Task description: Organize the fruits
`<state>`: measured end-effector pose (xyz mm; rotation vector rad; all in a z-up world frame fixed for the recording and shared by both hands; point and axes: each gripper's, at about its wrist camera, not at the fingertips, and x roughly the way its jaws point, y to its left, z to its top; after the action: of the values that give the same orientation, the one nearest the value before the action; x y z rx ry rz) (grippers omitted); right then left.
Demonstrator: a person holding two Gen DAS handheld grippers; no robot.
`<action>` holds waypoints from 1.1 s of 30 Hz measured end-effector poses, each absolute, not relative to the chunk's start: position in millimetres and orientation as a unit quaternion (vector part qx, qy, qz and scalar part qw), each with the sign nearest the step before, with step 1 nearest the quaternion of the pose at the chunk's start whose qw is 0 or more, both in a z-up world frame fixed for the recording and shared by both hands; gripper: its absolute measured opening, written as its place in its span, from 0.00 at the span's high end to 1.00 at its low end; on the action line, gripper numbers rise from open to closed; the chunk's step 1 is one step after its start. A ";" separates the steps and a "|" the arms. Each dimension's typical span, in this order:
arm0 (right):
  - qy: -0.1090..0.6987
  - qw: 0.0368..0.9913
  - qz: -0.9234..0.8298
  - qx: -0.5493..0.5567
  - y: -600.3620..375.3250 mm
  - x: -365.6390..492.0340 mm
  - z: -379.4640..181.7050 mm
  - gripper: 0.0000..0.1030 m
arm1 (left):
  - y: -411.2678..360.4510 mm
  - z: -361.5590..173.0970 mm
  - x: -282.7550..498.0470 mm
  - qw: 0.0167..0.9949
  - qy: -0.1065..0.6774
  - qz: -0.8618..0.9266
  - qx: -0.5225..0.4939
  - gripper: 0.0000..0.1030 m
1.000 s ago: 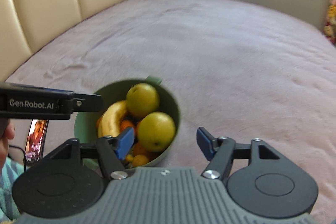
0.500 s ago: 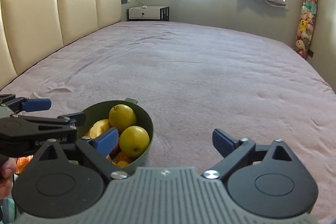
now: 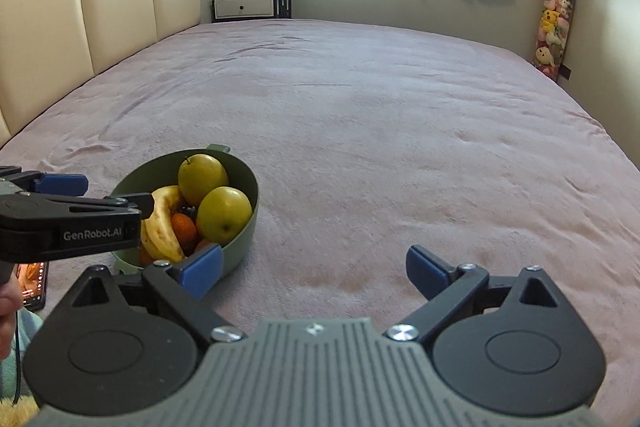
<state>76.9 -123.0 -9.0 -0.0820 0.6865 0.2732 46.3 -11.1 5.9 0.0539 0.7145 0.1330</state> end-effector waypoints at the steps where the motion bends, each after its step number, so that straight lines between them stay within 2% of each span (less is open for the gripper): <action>1: 0.337 0.931 0.133 -0.040 -122.6 78.5 -10.8 0.07 | -11.7 4.6 47.5 0.934 0.351 0.066 0.026 0.15; 33: 0.353 0.925 0.137 -0.027 -124.0 90.4 -20.3 0.07 | -5.3 -4.1 57.4 0.919 0.387 0.078 0.008 0.15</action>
<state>90.4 -124.0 -20.3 -0.0563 0.7233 0.2801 57.4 -5.3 -4.1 0.0163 0.7961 0.1610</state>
